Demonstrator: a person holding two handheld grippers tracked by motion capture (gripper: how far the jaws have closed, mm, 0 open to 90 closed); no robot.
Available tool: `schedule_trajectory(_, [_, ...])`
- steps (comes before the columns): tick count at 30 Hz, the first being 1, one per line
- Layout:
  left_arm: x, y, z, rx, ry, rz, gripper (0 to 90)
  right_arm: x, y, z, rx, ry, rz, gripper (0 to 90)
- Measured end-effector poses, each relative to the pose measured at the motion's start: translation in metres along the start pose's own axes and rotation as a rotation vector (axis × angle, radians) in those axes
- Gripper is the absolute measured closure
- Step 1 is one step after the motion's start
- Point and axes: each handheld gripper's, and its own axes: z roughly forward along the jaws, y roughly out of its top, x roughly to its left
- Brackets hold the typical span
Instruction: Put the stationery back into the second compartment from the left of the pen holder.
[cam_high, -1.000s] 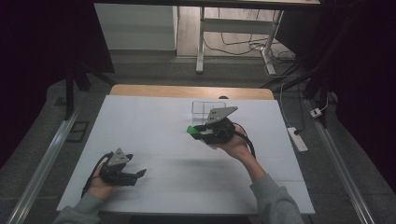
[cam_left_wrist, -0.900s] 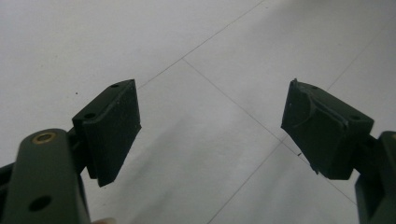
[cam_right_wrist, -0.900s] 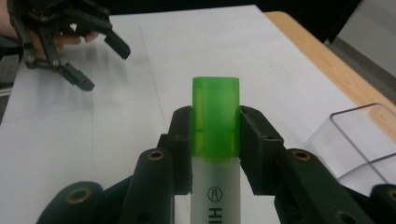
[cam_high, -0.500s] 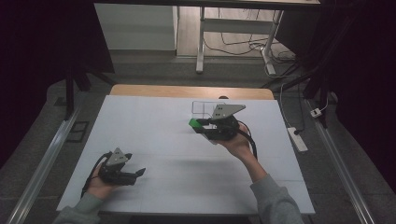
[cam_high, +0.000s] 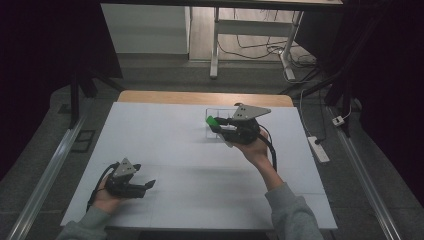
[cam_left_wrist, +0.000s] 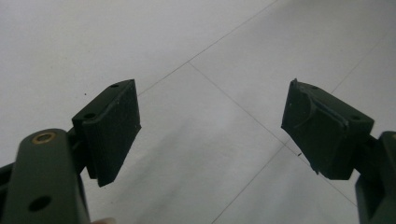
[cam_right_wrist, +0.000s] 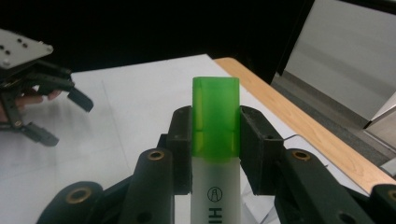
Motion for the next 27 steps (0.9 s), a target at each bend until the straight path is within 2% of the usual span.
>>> schedule_trajectory(8, [0.001,0.000,0.000,-0.002,-0.007,0.000,18.9,-0.010,0.002,0.007,-0.009,-0.032,0.043,66.0])
schedule_trajectory(12, [0.002,0.000,0.000,-0.006,-0.009,-0.010,18.9,-0.012,0.004,0.010,-0.032,-0.049,0.055,66.0])
schedule_trajectory(27, [0.002,0.000,0.000,-0.004,-0.008,-0.004,19.0,-0.030,0.010,0.018,-0.030,-0.091,0.087,65.9])
